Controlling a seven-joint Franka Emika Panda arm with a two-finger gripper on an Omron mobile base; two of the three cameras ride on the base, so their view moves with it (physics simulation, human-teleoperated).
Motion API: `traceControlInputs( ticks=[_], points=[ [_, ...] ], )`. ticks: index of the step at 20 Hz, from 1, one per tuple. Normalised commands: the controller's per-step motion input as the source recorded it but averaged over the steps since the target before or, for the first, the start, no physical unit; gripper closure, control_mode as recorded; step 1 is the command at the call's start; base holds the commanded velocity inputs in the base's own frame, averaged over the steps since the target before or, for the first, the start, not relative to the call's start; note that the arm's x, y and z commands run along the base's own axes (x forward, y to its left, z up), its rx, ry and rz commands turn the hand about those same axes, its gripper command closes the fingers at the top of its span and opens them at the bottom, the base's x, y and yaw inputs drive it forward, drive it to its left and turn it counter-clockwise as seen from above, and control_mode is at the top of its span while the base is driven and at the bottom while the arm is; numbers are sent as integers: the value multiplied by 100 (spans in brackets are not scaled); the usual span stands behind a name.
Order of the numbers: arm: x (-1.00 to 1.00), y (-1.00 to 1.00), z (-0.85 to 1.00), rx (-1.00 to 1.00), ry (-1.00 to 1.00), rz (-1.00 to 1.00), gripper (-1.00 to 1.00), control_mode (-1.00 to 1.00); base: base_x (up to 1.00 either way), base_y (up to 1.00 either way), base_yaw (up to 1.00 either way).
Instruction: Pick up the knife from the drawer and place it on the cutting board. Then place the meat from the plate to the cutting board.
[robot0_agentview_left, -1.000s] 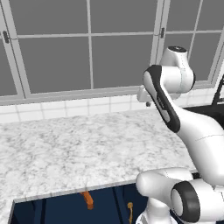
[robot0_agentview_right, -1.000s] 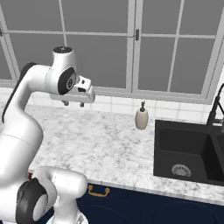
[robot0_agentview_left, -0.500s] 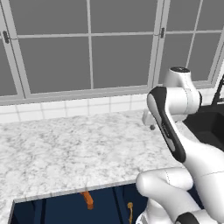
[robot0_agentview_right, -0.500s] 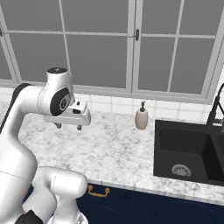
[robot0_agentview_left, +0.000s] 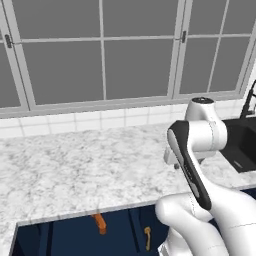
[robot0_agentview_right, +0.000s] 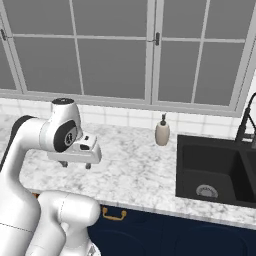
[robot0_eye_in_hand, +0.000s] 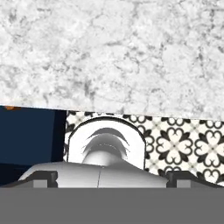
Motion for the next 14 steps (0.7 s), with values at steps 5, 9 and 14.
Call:
traceControlInputs(
  ticks=[5,9,14],
  points=[
    [0,0,0,0,0,0,-100,100,-64,0,10],
    [0,0,0,0,0,0,-100,100,-51,-2,15],
    [0,0,0,0,0,0,-100,100,-28,-22,24]
  ],
)
